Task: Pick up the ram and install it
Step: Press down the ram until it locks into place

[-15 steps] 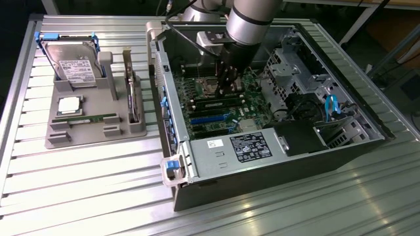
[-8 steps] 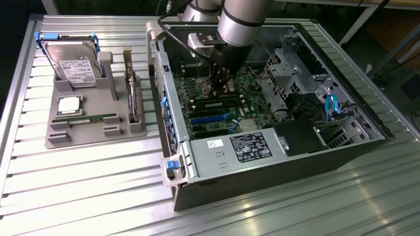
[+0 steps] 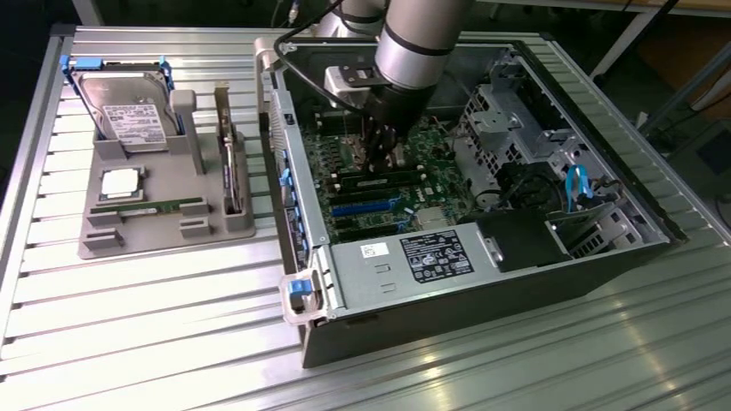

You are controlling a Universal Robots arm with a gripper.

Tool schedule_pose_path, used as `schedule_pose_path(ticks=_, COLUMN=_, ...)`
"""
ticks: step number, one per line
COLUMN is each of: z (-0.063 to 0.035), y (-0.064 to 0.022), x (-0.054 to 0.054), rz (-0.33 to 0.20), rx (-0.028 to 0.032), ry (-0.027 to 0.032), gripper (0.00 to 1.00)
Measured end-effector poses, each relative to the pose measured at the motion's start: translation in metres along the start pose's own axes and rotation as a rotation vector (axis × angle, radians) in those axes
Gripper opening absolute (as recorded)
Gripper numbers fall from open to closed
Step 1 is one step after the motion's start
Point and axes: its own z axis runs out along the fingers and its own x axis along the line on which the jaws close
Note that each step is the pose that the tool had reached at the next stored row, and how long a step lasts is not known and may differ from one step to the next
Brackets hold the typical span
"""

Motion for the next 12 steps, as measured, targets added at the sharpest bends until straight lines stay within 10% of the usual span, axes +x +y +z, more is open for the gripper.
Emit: schedule_pose_path(ticks=12, z=0.0068, y=0.0011, x=0.0002, rz=0.0, rx=-0.0063, ry=0.0067, gripper=0.11)
